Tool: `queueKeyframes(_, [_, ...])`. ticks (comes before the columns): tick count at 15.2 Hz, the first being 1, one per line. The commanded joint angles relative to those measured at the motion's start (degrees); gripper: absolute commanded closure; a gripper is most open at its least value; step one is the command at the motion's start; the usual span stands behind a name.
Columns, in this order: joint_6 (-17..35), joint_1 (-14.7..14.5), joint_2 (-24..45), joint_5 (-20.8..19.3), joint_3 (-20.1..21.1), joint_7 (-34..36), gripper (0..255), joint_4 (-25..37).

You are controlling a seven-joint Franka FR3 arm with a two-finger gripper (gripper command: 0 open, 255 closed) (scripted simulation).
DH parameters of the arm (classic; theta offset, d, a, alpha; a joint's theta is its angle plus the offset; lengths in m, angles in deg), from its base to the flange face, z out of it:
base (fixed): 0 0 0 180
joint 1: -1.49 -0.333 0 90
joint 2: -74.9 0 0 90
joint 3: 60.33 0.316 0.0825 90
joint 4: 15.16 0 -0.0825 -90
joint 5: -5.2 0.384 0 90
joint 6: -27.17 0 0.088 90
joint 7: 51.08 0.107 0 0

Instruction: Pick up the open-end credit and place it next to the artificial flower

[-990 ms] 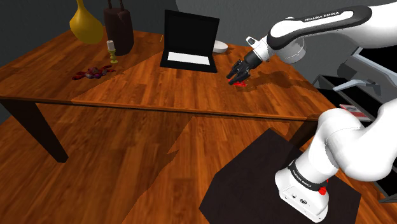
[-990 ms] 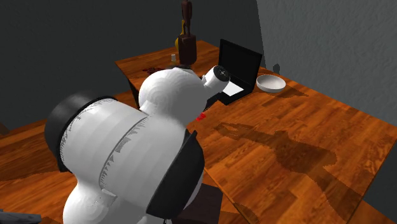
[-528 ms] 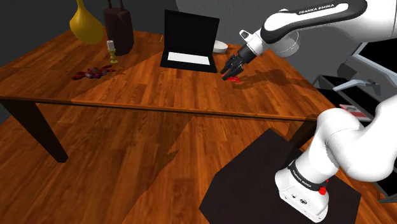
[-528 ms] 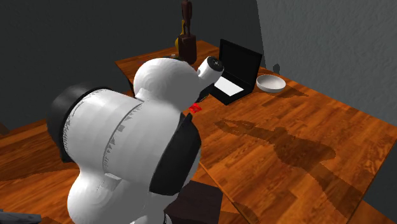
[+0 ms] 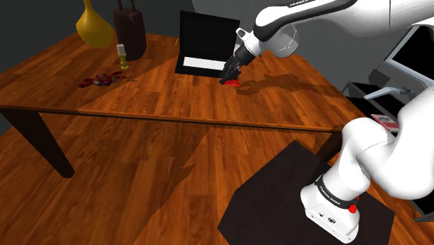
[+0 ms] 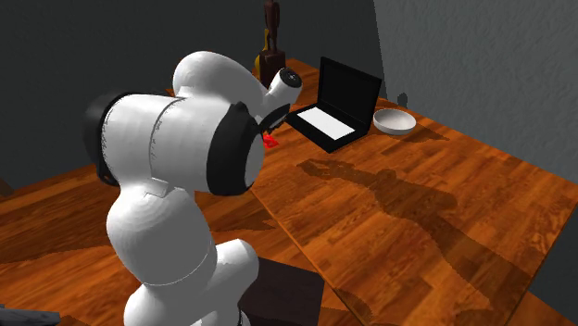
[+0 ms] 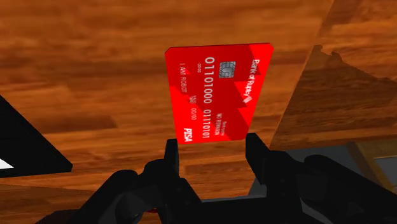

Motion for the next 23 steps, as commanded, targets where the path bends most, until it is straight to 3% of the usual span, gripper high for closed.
queueKeyframes(1, [-0.33, -1.84, 4.33, 3.93, 0.02, -0.4, 255, 3.25])
queueKeyframes(5, [-2.77, -2.77, 13.4, 10.8, 1.08, -0.75, 255, 11.26])
queueKeyframes(11, [-6.94, -0.72, 26.11, 17.2, 4.42, 1.96, 255, 24.96])
queueKeyframes(18, [-12.29, 3.74, 40.72, 20.3, 8.09, 9.08, 255, 44.85])
queueKeyframes(23, [-17.48, 8.88, 53.01, 20.66, 10.28, 17.02, 255, 64.8])
